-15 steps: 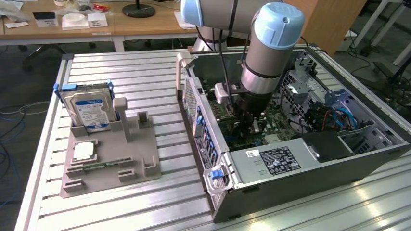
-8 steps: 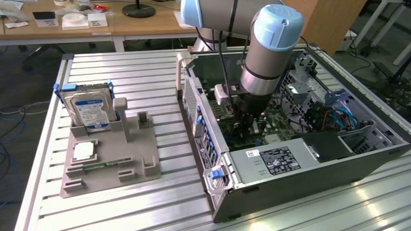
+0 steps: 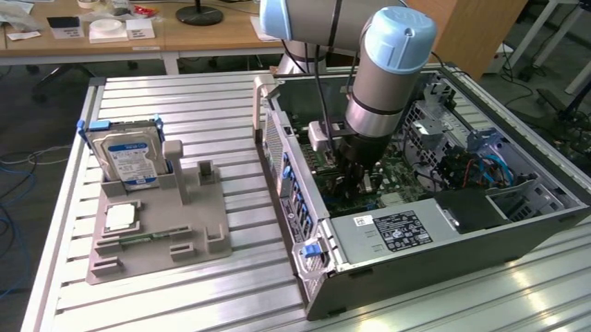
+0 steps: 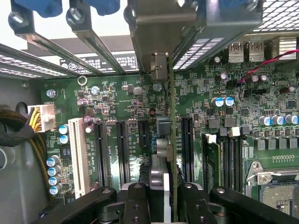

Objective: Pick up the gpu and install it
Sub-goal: 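Insert the gpu into the slot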

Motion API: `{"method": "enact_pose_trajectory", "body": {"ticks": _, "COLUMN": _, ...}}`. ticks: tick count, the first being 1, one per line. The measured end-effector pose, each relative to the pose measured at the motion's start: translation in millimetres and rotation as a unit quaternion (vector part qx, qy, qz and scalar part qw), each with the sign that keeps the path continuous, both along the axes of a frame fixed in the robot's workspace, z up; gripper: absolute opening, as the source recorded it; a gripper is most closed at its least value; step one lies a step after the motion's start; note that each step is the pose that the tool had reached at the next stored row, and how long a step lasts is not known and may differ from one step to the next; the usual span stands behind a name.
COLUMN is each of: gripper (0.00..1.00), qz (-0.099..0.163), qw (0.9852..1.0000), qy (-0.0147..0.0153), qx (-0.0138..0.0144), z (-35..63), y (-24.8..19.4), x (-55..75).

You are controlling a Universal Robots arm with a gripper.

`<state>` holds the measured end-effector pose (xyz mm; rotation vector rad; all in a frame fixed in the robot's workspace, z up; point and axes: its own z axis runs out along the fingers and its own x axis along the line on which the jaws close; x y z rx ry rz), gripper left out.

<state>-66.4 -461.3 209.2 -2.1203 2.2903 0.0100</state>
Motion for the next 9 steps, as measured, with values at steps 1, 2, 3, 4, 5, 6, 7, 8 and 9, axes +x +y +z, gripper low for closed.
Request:
{"method": "enact_pose_trajectory", "body": {"ticks": 1, "gripper": 0.28, "qz": 0.000, "qw": 1.0000, "qy": 0.0000, "qx": 0.0000, "z": 0.2, "y": 0.1, "x": 0.0}}
{"method": "enact_pose_trajectory", "body": {"ticks": 2, "gripper": 0.28, "qz": 0.000, "qw": 1.0000, "qy": -0.0001, "qx": 0.0002, "z": 0.5, "y": 0.1, "x": 0.0}}
{"method": "enact_pose_trajectory", "body": {"ticks": 3, "gripper": 0.28, "qz": 0.000, "qw": 1.0000, "qy": -0.0002, "qx": 0.0004, "z": 0.9, "y": 0.1, "x": 0.0}}
{"method": "enact_pose_trajectory", "body": {"ticks": 4, "gripper": 0.28, "qz": 0.000, "qw": 1.0000, "qy": -0.0002, "qx": 0.0005, "z": 1.3, "y": 0.2, "x": 0.1}}
{"method": "enact_pose_trajectory", "body": {"ticks": 5, "gripper": 0.28, "qz": 0.000, "qw": 1.0000, "qy": -0.0002, "qx": 0.0005, "z": 1.4, "y": 0.2, "x": 0.1}}
{"method": "enact_pose_trajectory", "body": {"ticks": 6, "gripper": 0.28, "qz": 0.000, "qw": 1.0000, "qy": -0.0002, "qx": 0.0004, "z": 1.8, "y": 0.2, "x": 0.0}}
{"method": "enact_pose_trajectory", "body": {"ticks": 7, "gripper": 0.28, "qz": 0.000, "qw": 1.0000, "qy": -0.0001, "qx": 0.0002, "z": 2.3, "y": 0.1, "x": 0.0}}
{"method": "enact_pose_trajectory", "body": {"ticks": 8, "gripper": 0.28, "qz": 0.000, "qw": 1.0000, "qy": 0.0000, "qx": 0.0002, "z": 2.9, "y": 0.1, "x": 0.0}}
{"method": "enact_pose_trajectory", "body": {"ticks": 9, "gripper": 0.28, "qz": 0.000, "qw": 1.0000, "qy": -0.0001, "qx": 0.0002, "z": 3.5, "y": 0.1, "x": 0.0}}
